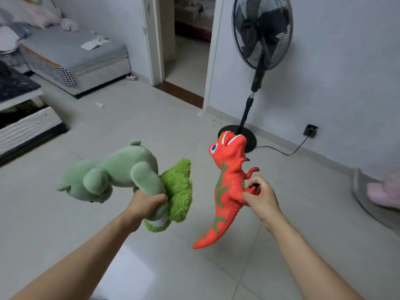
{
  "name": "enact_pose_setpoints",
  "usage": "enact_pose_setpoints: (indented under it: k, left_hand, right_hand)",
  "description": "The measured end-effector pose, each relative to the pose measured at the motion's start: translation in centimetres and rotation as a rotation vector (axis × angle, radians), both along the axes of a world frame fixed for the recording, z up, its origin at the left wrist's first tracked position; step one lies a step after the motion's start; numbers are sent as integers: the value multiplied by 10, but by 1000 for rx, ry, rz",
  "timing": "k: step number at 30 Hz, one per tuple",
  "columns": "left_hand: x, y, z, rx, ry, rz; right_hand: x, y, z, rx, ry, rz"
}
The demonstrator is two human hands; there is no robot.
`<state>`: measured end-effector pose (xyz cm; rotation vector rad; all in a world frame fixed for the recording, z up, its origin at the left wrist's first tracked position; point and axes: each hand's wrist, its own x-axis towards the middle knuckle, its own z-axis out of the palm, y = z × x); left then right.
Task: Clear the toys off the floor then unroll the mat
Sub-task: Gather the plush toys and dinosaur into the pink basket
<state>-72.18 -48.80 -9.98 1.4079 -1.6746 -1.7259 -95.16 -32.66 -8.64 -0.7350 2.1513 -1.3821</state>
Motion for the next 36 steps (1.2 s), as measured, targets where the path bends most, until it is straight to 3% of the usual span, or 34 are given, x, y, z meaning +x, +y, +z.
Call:
enact_pose_setpoints:
  k: [8,18,29,36]
  left_hand:
    - [-152,98,2,28,14,-218]
    - [-311,188,16,23,59,-560]
    - [-492,258,8,67,64,-872]
    - [-613,301,13,81,14,-1121]
  right_hand:
    - [-116,140,2,33,85,-216]
    - [-196,278,3,-6,116,-624]
    - [-271,371,0,28,74,-978]
    - [-331,406,3,29,147,-1208]
